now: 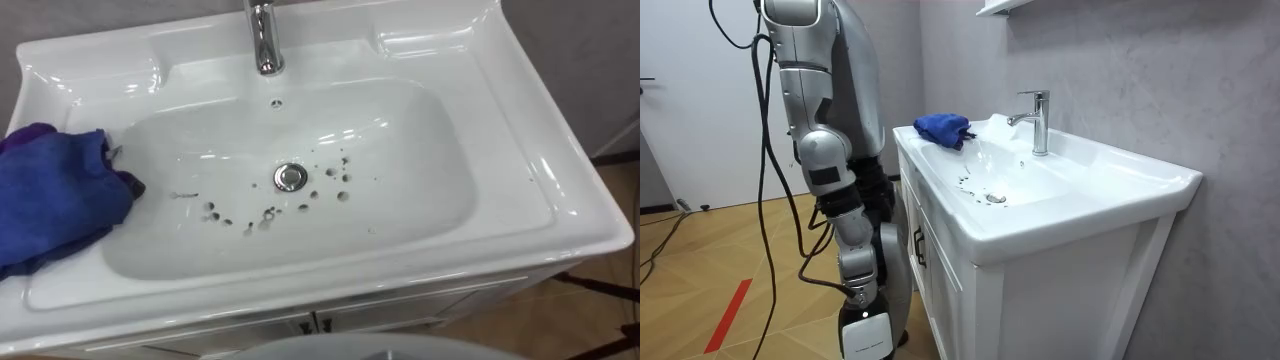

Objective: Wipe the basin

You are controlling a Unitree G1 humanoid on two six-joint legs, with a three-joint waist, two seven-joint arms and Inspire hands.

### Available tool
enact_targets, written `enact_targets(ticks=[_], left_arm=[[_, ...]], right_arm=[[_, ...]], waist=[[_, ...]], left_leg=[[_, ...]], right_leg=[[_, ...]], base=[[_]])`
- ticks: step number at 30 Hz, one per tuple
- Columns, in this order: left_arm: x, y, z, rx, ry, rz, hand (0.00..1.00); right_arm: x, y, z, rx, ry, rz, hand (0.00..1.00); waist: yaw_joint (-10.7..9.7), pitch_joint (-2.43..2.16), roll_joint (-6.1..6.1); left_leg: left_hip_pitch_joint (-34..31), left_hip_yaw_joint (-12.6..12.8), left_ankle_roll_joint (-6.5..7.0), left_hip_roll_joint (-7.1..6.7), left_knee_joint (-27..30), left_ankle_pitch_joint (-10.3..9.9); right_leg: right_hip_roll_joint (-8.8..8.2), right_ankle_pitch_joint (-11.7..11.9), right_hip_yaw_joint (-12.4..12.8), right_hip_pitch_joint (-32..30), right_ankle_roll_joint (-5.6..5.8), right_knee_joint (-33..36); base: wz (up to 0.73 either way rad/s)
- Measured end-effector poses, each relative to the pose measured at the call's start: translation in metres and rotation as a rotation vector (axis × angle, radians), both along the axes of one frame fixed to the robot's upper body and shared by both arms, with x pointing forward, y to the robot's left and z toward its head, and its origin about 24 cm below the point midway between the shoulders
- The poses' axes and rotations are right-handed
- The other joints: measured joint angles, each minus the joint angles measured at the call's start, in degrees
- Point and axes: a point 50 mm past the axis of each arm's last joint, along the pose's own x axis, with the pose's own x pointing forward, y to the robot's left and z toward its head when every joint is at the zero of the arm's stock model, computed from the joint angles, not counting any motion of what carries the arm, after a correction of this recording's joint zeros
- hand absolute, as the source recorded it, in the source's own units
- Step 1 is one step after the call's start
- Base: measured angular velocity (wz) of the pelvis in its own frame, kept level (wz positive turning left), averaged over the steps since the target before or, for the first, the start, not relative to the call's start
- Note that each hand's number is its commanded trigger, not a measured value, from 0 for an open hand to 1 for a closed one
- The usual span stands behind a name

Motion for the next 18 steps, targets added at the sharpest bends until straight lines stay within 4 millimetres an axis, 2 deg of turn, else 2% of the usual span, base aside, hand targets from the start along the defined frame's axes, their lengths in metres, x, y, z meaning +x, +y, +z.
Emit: enact_targets(ticks=[18], left_arm=[[0.0,0.0,0.0,-0.002,0.0,0.001,0.0]], right_arm=[[0.0033,0.0011,-0.0001,0.021,-0.009,0.001,0.0]], waist=[[0.1,0.0,-0.06]], left_leg=[[-0.2,0.0,0.0,0.0,0.0,0.0]], right_leg=[[-0.01,0.0,-0.2,0.0,0.0,0.0]], base=[[0.0]])
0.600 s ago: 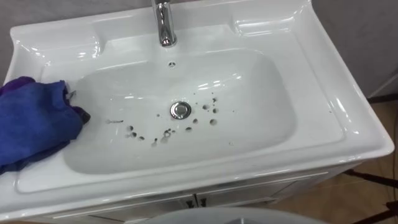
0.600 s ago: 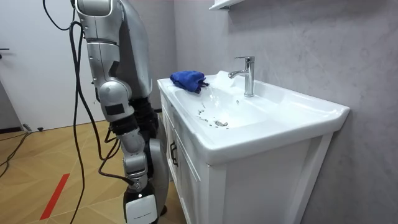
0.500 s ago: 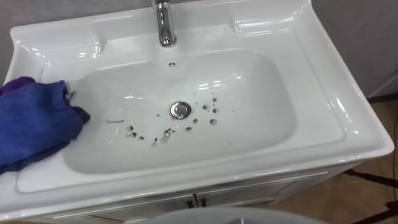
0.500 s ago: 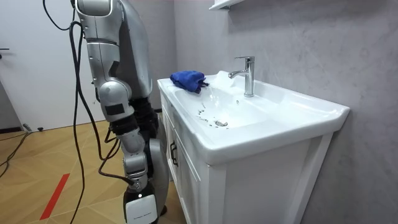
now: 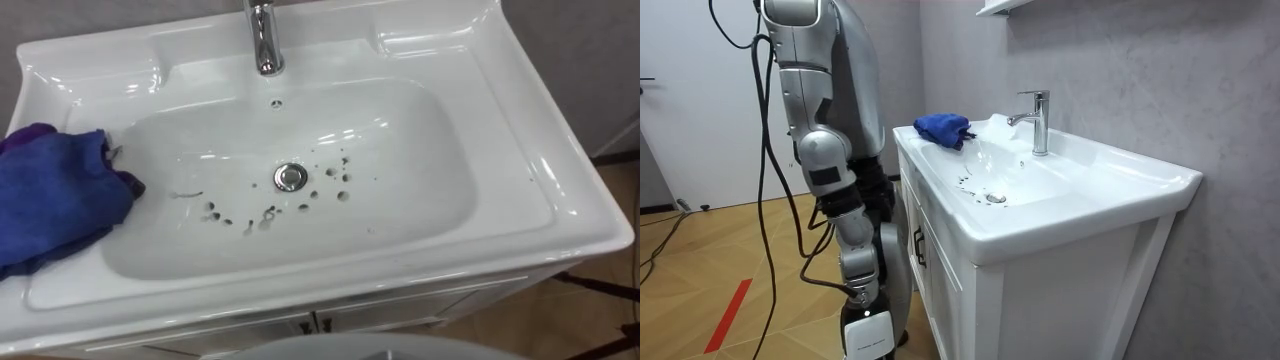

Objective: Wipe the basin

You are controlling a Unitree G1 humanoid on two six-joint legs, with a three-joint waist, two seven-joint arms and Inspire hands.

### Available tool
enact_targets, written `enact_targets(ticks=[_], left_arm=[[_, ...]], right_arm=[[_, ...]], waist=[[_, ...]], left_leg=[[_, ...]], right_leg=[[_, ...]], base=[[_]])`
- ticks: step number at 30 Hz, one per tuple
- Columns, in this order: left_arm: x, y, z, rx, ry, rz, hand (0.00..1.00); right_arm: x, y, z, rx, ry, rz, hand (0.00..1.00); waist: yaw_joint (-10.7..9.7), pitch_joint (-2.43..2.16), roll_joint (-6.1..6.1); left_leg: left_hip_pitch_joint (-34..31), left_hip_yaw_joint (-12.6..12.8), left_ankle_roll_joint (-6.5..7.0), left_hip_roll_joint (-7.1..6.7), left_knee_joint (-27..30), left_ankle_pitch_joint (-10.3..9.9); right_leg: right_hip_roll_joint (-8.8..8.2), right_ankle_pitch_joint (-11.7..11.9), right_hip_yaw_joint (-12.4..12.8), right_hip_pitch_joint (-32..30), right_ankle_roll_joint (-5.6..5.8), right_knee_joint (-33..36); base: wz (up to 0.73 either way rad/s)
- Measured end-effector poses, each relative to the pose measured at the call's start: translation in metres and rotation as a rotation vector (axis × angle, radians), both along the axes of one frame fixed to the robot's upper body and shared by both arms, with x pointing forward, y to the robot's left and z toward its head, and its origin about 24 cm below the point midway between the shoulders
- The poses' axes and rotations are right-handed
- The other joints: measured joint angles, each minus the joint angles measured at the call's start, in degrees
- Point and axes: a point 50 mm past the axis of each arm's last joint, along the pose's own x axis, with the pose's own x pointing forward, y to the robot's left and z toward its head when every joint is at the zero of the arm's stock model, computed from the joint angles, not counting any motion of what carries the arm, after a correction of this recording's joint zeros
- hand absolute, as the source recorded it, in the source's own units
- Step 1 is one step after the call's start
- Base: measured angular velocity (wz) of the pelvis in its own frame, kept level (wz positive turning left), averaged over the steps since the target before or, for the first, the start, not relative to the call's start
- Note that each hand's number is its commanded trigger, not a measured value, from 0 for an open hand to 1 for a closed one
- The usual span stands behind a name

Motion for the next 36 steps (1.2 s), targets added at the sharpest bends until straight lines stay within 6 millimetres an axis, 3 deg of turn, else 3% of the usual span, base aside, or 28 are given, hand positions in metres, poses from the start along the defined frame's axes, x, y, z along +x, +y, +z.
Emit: enact_targets(ticks=[17,23,32,35,36], left_arm=[[-0.003,-0.001,0.0,-0.007,0.003,0.035,0.0],[-0.013,0.006,0.001,0.023,-0.017,0.256,0.0],[-0.018,0.031,0.007,0.19,-0.099,0.571,0.0],[-0.015,0.056,0.016,0.332,-0.179,0.688,0.0],[-0.01,0.072,0.022,0.405,-0.233,0.748,0.0]], right_arm=[[0.0,-0.001,0.0,-0.013,0.003,-0.006,0.0],[0.0,-0.002,0.0,-0.027,0.002,-0.01,0.0],[0.0,-0.017,0.004,-0.063,-0.008,-0.05,0.0],[0.001,-0.03,0.008,-0.103,-0.046,-0.133,0.0],[0.0,-0.036,0.009,-0.123,-0.065,-0.159,0.0]], waist=[[0.1,-0.03,-0.08],[0.3,-0.02,0.03],[3.2,-0.07,1.57],[4.0,-0.17,2.2],[4.9,-0.49,3.05]], left_leg=[[-0.6,-0.2,0.0,0.07,1.1,0.0],[-0.8,-0.2,0.0,0.07,1.1,0.0],[-1.0,-1.5,0.0,0.01,1.0,0.0],[-1.6,-2.5,0.0,-0.16,1.1,0.0],[-1.6,-2.5,0.0,-0.13,1.1,0.0]], right_leg=[[-0.05,0.0,-0.7,0.1,-0.06,0.1],[-0.11,0.1,-1.3,0.0,-0.12,0.0],[-0.18,0.1,-2.7,0.3,-0.19,0.1],[-0.29,0.1,-3.7,0.1,-0.19,0.1],[-0.24,0.1,-3.7,0.1,-0.19,0.1]], base=[[0.01],[0.02],[0.07],[0.15],[0.0]])
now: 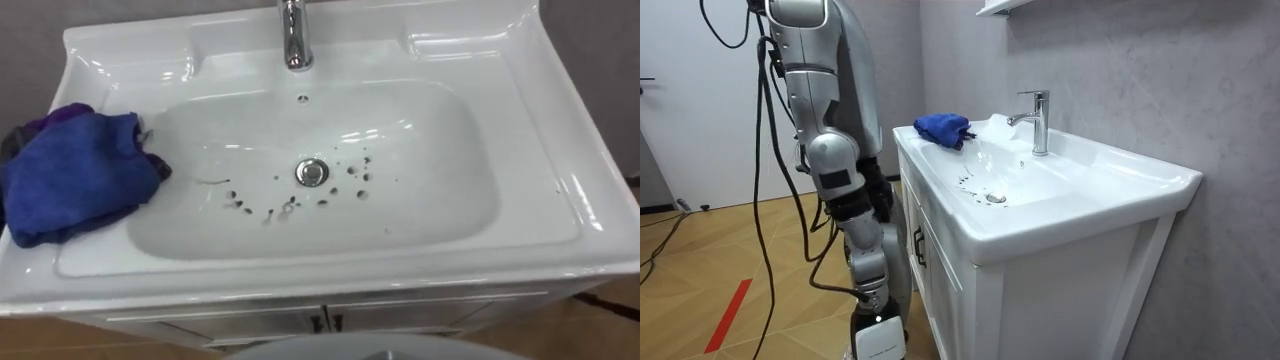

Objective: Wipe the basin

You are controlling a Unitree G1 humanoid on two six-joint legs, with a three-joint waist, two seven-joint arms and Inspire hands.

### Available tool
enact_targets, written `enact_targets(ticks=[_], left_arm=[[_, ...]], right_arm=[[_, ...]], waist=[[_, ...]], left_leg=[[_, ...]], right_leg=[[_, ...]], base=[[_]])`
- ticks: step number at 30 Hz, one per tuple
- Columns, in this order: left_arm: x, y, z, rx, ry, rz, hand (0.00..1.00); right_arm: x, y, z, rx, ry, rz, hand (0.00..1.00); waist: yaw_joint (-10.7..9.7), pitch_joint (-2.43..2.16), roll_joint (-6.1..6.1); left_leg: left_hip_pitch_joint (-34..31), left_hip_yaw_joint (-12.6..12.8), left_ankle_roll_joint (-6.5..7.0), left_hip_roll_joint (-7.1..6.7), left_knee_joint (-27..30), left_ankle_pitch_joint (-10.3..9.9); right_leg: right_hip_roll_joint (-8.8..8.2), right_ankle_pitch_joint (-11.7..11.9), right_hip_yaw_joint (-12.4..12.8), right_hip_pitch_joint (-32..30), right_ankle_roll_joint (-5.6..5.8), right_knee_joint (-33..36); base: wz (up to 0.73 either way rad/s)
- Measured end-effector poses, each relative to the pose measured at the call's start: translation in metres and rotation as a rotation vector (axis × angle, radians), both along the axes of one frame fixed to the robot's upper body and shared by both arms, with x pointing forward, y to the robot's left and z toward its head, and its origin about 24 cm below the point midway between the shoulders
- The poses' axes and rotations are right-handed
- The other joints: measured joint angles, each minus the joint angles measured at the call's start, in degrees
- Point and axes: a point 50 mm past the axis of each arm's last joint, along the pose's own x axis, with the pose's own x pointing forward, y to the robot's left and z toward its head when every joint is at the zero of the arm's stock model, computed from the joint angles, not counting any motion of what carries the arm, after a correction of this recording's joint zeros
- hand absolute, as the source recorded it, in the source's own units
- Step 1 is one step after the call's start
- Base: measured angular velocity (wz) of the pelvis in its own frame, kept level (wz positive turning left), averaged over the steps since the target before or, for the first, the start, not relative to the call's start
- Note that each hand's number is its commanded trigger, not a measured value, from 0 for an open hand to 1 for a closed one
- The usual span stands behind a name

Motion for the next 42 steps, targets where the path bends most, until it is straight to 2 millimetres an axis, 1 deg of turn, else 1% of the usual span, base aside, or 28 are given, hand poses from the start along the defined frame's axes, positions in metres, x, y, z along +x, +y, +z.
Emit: enact_targets(ticks=[1,2,4,6,7,9,11,13,14,16,17,19,20,21,22,23,24,25,26,27,28,30,33,35,38,40,41,42], left_arm=[[0.004,0.016,0.008,0.088,-0.028,0.05,0.0],[0.006,0.024,0.012,0.135,-0.039,0.063,0.0],[0.016,0.056,0.033,0.327,-0.099,0.104,0.0],[0.023,0.074,0.05,0.456,-0.167,0.174,0.0],[0.024,0.083,0.059,0.528,-0.197,0.226,0.0],[0.028,0.091,0.071,0.617,-0.251,0.292,0.0],[0.036,0.097,0.083,0.686,-0.309,0.347,0.0],[0.05,0.105,0.105,0.795,-0.417,0.42,0.0],[0.054,0.107,0.11,0.822,-0.446,0.433,0.0],[0.072,0.113,0.132,0.915,-0.557,0.489,0.0],[0.076,0.115,0.137,0.937,-0.582,0.496,0.0],[0.091,0.117,0.16,1.015,-0.689,0.521,0.0],[0.095,0.117,0.165,1.032,-0.718,0.528,0.0],[0.102,0.118,0.177,1.063,-0.772,0.535,0.0],[0.107,0.12,0.188,1.092,-0.821,0.537,0.0],[0.109,0.121,0.192,1.105,-0.839,0.534,0.0],[0.111,0.124,0.201,1.13,-0.869,0.527,0.0],[0.117,0.125,0.211,1.147,-0.911,0.518,0.0],[0.12,0.124,0.218,1.158,-0.943,0.513,0.0],[0.126,0.121,0.234,1.186,-1.021,0.492,0.0],[0.13,0.117,0.248,1.222,-1.093,0.466,0.0],[0.134,0.114,0.262,1.263,-1.157,0.434,0.0],[0.14,0.11,0.271,1.265,-1.213,0.412,0.0],[0.145,0.105,0.275,1.251,-1.246,0.376,0.0],[0.149,0.097,0.282,1.303,-1.258,0.258,0.0],[0.153,0.089,0.29,1.361,-1.258,0.128,0.0],[0.154,0.086,0.291,1.375,-1.253,0.093,0.0],[0.158,0.08,0.292,1.399,-1.242,0.007,0.0]], right_arm=[[0.001,-0.006,0.002,-0.024,-0.013,-0.014,0.0],[0.002,-0.01,0.003,-0.038,-0.019,-0.022,0.0],[0.007,-0.02,0.007,-0.084,-0.056,-0.033,0.0],[0.009,-0.024,0.009,-0.105,-0.091,-0.074,0.0],[0.009,-0.025,0.009,-0.114,-0.105,-0.096,0.0],[0.01,-0.026,0.01,-0.127,-0.123,-0.118,0.0],[0.01,-0.026,0.01,-0.129,-0.134,-0.13,0.0],[0.012,-0.026,0.01,-0.131,-0.151,-0.127,0.0],[0.013,-0.027,0.01,-0.133,-0.158,-0.125,0.0],[0.017,-0.027,0.011,-0.135,-0.173,-0.119,0.0],[0.017,-0.026,0.011,-0.135,-0.179,-0.119,0.0],[0.017,-0.026,0.01,-0.134,-0.193,-0.119,0.0],[0.016,-0.026,0.01,-0.135,-0.193,-0.115,0.0],[0.014,-0.025,0.01,-0.135,-0.196,-0.109,0.0],[0.011,-0.025,0.01,-0.136,-0.192,-0.106,0.0],[0.011,-0.025,0.01,-0.136,-0.19,-0.104,0.0],[0.01,-0.026,0.01,-0.138,-0.188,-0.094,0.0],[0.007,-0.025,0.01,-0.137,-0.181,-0.081,0.0],[0.005,-0.024,0.01,-0.136,-0.176,-0.077,0.0],[0.002,-0.023,0.009,-0.132,-0.168,-0.07,0.0],[0.002,-0.022,0.009,-0.129,-0.164,-0.058,0.0],[0.002,-0.021,0.009,-0.123,-0.161,-0.039,0.0],[0.003,-0.019,0.008,-0.098,-0.165,-0.028,0.0],[0.002,-0.017,0.007,-0.085,-0.162,-0.023,0.0],[0.003,-0.014,0.006,-0.066,-0.158,-0.011,0.0],[0.002,-0.013,0.005,-0.055,-0.149,0.0,0.0],[0.0,-0.013,0.005,-0.052,-0.144,0.0,0.0],[-0.002,-0.013,0.005,-0.045,-0.139,0.0,0.0]], waist=[[1.0,0.08,0.2],[1.4,0.04,0.41],[2.3,-0.02,1.0],[3.0,-0.13,1.67],[3.3,-0.14,1.72],[3.6,-0.36,2.45],[4.2,-0.48,2.79],[4.5,-0.52,3.4],[4.5,-0.48,3.58],[5.4,-0.6,3.97],[5.5,-0.61,3.99],[5.7,-0.59,3.78],[5.7,-0.57,3.67],[6.0,-0.54,3.33],[6.1,-0.63,3.26],[6.1,-0.57,3.15],[6.1,-0.57,3.52],[6.0,-0.41,3.65],[5.9,-0.31,3.34],[5.8,0.0,2.85],[5.7,0.16,2.76],[5.3,0.28,2.69],[4.0,0.27,2.92],[3.6,0.26,2.98],[2.6,0.24,2.89],[1.4,0.24,2.92],[1.1,0.24,2.93],[0.9,0.17,2.94]], left_leg=[[-0.1,-0.1,0.0,0.0,-0.1,0.0],[-0.1,-0.1,0.0,0.0,0.0,0.0],[-0.3,-0.4,0.0,-0.07,-0.1,0.0],[-0.4,-0.6,0.0,-0.12,-0.3,0.0],[-0.4,-0.8,0.0,-0.21,-0.5,0.0],[-0.5,-0.8,0.01,-0.34,-0.5,0.0],[-0.6,-1.0,0.01,-0.43,-0.4,0.0],[-0.9,-1.2,0.02,-0.46,-0.3,0.0],[-1.0,-1.2,0.02,-0.47,-0.2,0.0],[-1.2,-1.2,0.03,-0.48,-0.2,0.0],[-1.2,-1.2,0.03,-0.49,-0.1,0.0],[-1.2,-1.2,0.03,-0.53,-0.1,0.0],[-1.2,-1.2,0.03,-0.54,-0.1,0.0],[-1.2,-1.2,0.03,-0.53,-0.1,0.0],[-1.1,-1.1,0.03,-0.52,-0.1,0.0],[-1.0,-1.2,0.03,-0.52,-0.1,0.0],[-0.9,-1.3,0.03,-0.51,-0.1,0.0],[-0.9,-1.3,0.03,-0.52,-0.1,0.0],[-0.8,-1.3,0.03,-0.56,-0.1,0.0],[-0.8,-1.8,0.03,-0.58,-0.1,0.0],[-0.9,-1.8,0.03,-0.61,0.0,0.0],[-0.9,-1.9,0.04,-0.66,0.0,0.0],[-1.0,-2.0,0.04,-0.77,0.0,0.0],[-1.0,-2.0,0.04,-0.73,0.0,0.0],[-1.1,-2.0,0.04,-0.71,0.0,0.0],[-1.0,-2.2,0.04,-0.75,0.0,0.0],[-1.0,-2.2,0.04,-0.76,0.0,0.0],[-0.9,-2.2,0.04,-0.74,0.0,0.0]], right_leg=[[0.02,0.0,0.0,-0.1,0.0,0.0],[0.02,0.0,0.0,-0.1,0.0,0.0],[0.0,0.0,-0.3,-0.1,0.0,-0.1],[-0.04,0.0,-0.6,-0.1,0.01,-0.3],[-0.12,0.0,-0.9,0.0,0.03,-0.2],[-0.22,0.0,-1.0,0.0,0.06,-0.2],[-0.29,0.0,-1.0,0.0,0.07,-0.2],[-0.28,0.0,-1.2,-0.2,0.07,-0.3],[-0.28,0.0,-1.2,-0.3,0.07,-0.3],[-0.28,0.0,-1.0,-0.5,0.08,-0.2],[-0.29,0.0,-1.0,-0.6,0.08,-0.2],[-0.31,0.0,-0.9,-0.7,0.09,-0.2],[-0.32,0.0,-0.8,-0.7,0.09,-0.2],[-0.32,0.0,-0.8,-0.7,0.09,-0.2],[-0.3,0.0,-0.7,-0.7,0.09,-0.2],[-0.3,0.0,-0.6,-0.7,0.09,-0.2],[-0.27,0.0,-0.4,-0.6,0.09,-0.2],[-0.23,0.1,-0.4,-0.3,0.14,-0.3],[-0.24,0.1,-0.5,-0.2,0.16,-0.4],[-0.28,0.1,-0.7,-0.2,0.17,-0.3],[-0.32,0.1,-0.7,-0.3,0.17,-0.3],[-0.33,0.1,-0.5,-0.3,0.2,-0.3],[-0.39,0.1,-0.9,-0.2,0.27,-0.4],[-0.34,0.1,-0.9,-0.2,0.27,-0.4],[-0.32,0.1,-0.8,-0.2,0.27,-0.5],[-0.34,0.1,-0.9,0.0,0.28,-0.4],[-0.34,0.1,-0.9,0.0,0.28,-0.4],[-0.33,0.1,-0.9,0.0,0.28,-0.3]], base=[[0.0],[0.05],[0.06],[0.07],[0.08],[0.03],[0.02],[0.06],[0.0],[-0.05],[-0.04],[0.0],[0.0],[0.0],[-0.04],[-0.06],[0.0],[0.0],[0.07],[0.06],[0.0],[0.0],[0.06],[0.0],[0.0],[0.02],[0.0],[0.0]])
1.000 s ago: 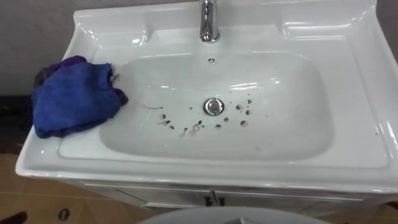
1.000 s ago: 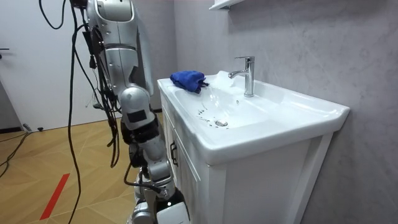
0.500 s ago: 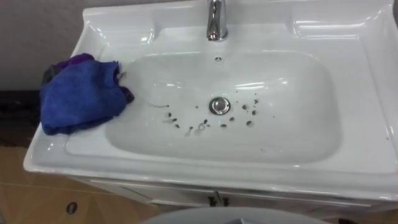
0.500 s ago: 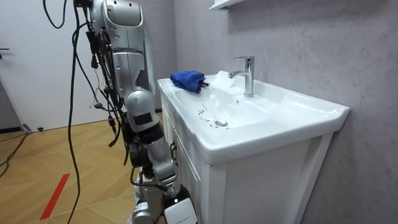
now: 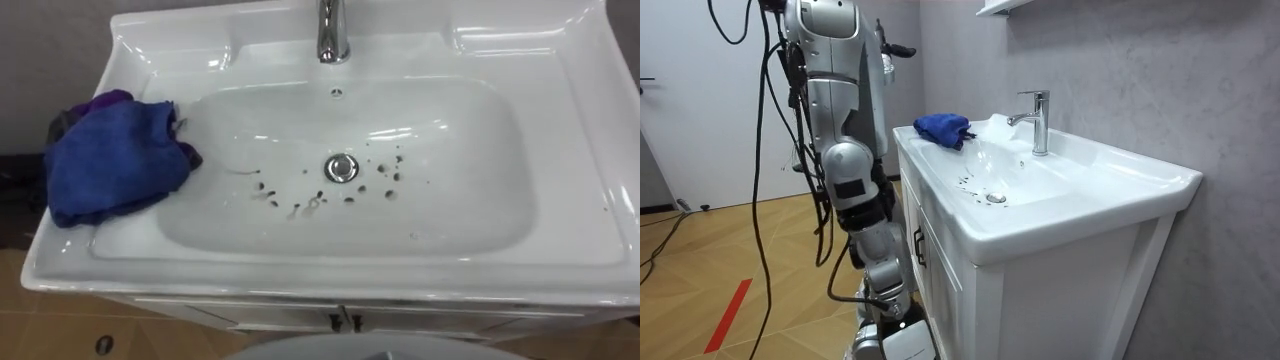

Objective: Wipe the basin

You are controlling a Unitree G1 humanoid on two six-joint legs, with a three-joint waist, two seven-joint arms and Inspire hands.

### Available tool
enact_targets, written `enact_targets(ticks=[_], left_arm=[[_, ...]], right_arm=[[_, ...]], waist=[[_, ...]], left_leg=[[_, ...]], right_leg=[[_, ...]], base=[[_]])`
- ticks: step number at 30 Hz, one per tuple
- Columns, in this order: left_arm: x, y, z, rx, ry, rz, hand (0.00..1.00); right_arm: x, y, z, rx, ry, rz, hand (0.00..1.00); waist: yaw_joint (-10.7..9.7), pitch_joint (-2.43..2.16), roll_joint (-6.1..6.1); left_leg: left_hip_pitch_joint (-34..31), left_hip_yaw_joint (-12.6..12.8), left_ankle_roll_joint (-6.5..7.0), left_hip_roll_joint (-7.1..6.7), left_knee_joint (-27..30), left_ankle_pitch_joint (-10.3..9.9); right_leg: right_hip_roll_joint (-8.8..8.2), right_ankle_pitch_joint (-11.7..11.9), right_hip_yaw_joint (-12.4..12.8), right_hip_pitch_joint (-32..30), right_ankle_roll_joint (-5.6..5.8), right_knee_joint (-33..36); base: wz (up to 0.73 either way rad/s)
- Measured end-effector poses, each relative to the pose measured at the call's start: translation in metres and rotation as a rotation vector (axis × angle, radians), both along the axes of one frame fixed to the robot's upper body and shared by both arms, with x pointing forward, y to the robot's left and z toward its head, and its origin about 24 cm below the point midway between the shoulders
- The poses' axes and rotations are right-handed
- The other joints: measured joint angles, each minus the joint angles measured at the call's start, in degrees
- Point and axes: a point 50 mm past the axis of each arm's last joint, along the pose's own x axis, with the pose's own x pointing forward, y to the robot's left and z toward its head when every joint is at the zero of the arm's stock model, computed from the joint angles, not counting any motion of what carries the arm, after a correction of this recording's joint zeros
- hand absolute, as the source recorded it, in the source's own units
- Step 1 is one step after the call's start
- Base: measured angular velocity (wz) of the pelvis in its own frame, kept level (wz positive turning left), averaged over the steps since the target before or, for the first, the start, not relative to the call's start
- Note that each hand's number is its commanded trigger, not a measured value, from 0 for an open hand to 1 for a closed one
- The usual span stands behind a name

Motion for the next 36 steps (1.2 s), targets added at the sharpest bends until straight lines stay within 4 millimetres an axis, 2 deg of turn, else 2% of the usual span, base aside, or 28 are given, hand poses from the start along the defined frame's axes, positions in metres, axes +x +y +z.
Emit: enact_targets(ticks=[3,8,10,13,15,19,22,26,28,36], left_arm=[[0.015,-0.02,-0.002,0.11,0.104,-0.093,0.0],[0.03,-0.046,-0.022,0.146,0.219,-0.203,0.0],[0.032,-0.057,-0.034,0.145,0.287,-0.251,0.0],[0.035,-0.067,-0.043,0.153,0.347,-0.307,0.0],[0.035,-0.07,-0.049,0.156,0.377,-0.314,0.0],[0.029,-0.071,-0.076,0.078,0.466,-0.306,0.0],[0.031,-0.076,-0.089,0.05,0.518,-0.337,0.0],[0.031,-0.079,-0.105,0.02,0.586,-0.367,0.0],[0.028,-0.078,-0.118,-0.01,0.644,-0.362,0.0],[0.028,-0.089,-0.131,-0.043,0.684,-0.393,0.0]], right_arm=[[-0.001,0.001,-0.001,0.007,0.015,0.021,0.0],[0.004,0.002,-0.001,0.009,0.008,0.023,0.0],[0.004,0.003,-0.001,0.015,0.007,0.022,0.0],[-0.002,0.004,-0.002,0.032,0.028,0.006,0.0],[-0.005,0.005,-0.003,0.041,0.041,0.003,0.0],[-0.003,0.006,-0.003,0.048,0.04,0.023,0.0],[0.002,0.007,-0.003,0.052,0.037,0.047,0.0],[0.007,0.007,-0.003,0.05,0.034,0.073,0.0],[0.012,0.008,-0.003,0.052,0.028,0.083,0.0],[0.01,0.009,-0.004,0.056,0.035,0.085,0.0]], waist=[[-0.7,0.15,0.05],[-3.2,0.35,0.21],[-4.3,0.33,-0.14],[-4.4,0.33,-1.12],[-4.3,0.3,-1.67],[-4.0,0.27,-2.26],[-3.6,0.29,-2.34],[-3.9,0.31,-2.61],[-4.4,0.31,-2.55],[-4.5,0.29,-2.54]], left_leg=[[0.0,0.1,0.0,0.02,0.0,0.0],[0.3,0.1,0.01,0.02,-0.1,0.0],[0.2,0.2,0.01,0.03,-0.1,0.0],[0.0,0.3,0.01,0.03,-0.1,0.0],[0.2,0.3,0.01,0.03,-0.2,0.0],[1.4,0.9,0.01,0.23,-0.9,0.0],[2.1,1.2,0.01,0.24,-1.3,0.0],[2.2,1.2,0.01,0.22,-1.3,0.0],[2.1,1.2,0.01,0.28,-1.3,0.0],[2.0,1.5,0.01,0.33,-1.1,0.0]], right_leg=[[-0.04,0.0,-0.1,0.1,0.0,0.1],[-0.04,0.0,-0.1,0.2,0.0,0.0],[-0.04,0.0,0.0,0.1,0.0,-0.1],[-0.02,0.0,0.0,0.0,-0.01,-0.5],[-0.01,0.0,0.1,0.1,-0.02,-0.4],[0.14,0.0,0.9,0.4,-0.02,0.0],[0.11,0.0,0.9,0.8,-0.02,0.0],[0.08,0.1,0.9,0.9,0.0,0.1],[0.12,0.0,0.9,0.9,0.0,0.1],[0.16,0.0,1.1,0.7,-0.01,0.1]], base=[[0.0],[0.0],[-0.03],[0.0],[-0.03],[-0.11],[-0.02],[0.0],[0.0],[0.0]])
